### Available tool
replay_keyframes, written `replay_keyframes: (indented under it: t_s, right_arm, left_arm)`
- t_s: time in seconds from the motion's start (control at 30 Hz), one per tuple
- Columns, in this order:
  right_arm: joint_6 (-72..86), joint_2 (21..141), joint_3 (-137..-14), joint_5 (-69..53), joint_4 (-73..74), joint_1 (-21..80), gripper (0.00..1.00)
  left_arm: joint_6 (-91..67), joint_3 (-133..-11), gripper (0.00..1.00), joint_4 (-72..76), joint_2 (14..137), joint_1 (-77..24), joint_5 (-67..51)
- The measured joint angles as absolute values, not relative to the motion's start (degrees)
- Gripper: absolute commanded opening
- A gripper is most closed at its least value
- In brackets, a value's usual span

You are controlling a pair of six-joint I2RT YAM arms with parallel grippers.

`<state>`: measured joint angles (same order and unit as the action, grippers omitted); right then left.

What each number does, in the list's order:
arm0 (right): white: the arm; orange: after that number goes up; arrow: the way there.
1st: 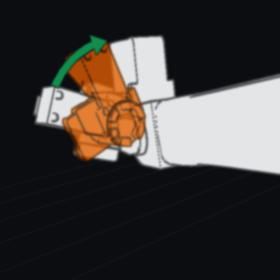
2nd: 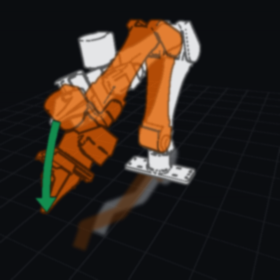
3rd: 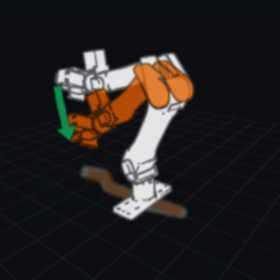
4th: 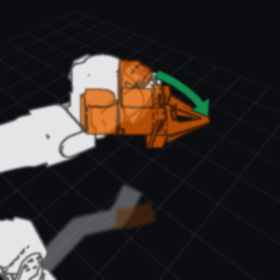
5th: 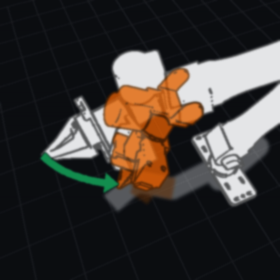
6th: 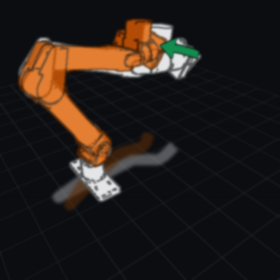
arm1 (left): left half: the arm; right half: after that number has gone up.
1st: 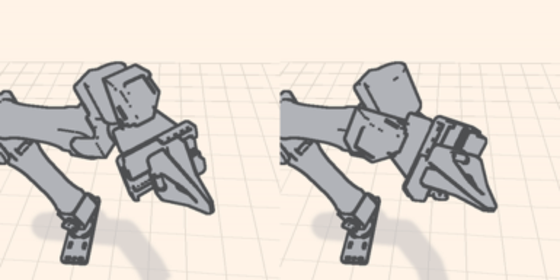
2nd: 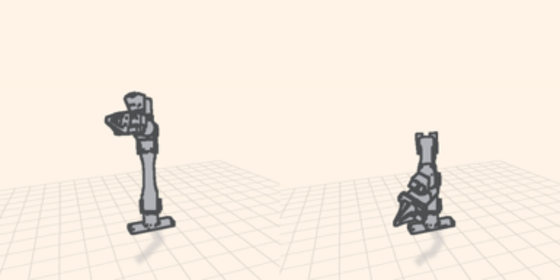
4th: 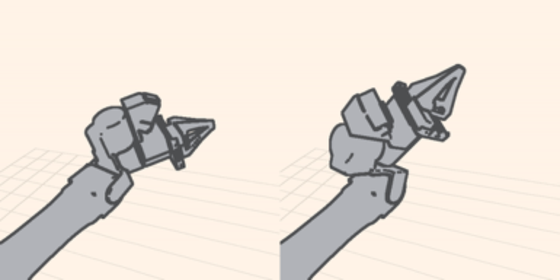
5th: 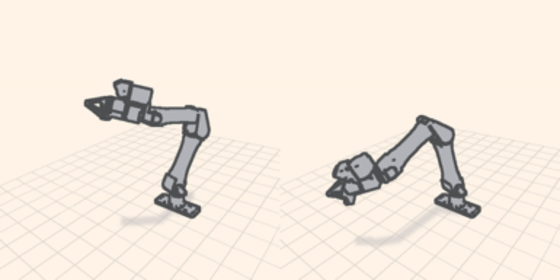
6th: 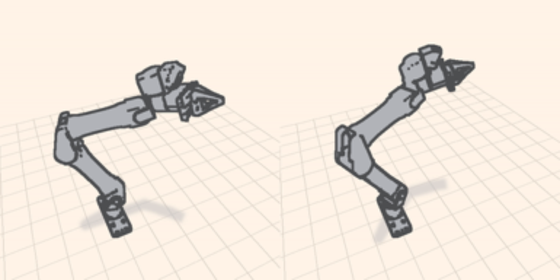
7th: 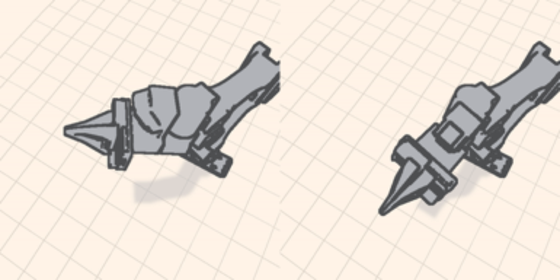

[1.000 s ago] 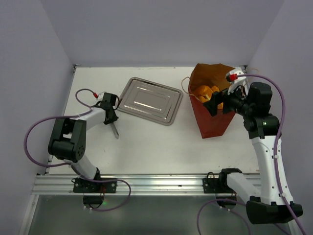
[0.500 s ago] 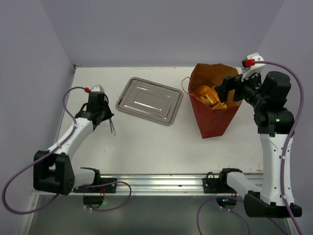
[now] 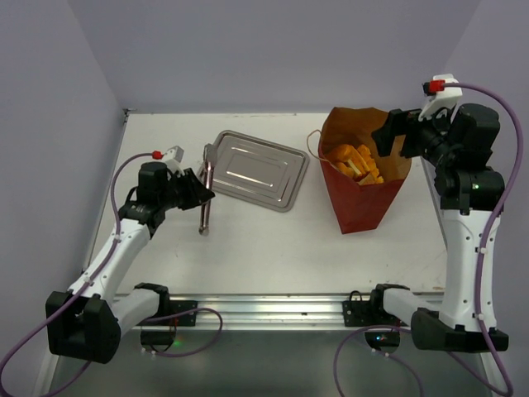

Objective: Take the fake bread out of the paper bag

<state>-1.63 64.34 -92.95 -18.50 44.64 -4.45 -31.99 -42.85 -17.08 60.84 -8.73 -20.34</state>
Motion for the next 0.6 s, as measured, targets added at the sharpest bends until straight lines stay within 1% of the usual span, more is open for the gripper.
replay_keyframes:
  t_s: [0.23,0.4,0.6]
  right_arm:
    - [-1.43,64.42,-92.95,-15.9,45.87,-5.69,0.99]
    - [-1.48,64.99,-93.12,-12.97,46.46,-8.56,0.99]
    - [-1.8,67.85,-95.5,-12.45,48.64,-12.82,0.99]
  left_arm:
    - [-34.39,-42.85,0.4,-15.03,60.82,-8.73,-26.89]
    - [-34.92,-43.29,0.41,-15.16,60.77,-8.73,-28.88]
    - [-34.89,-43.72,0.41,-15.11,59.35,-8.73,-30.89]
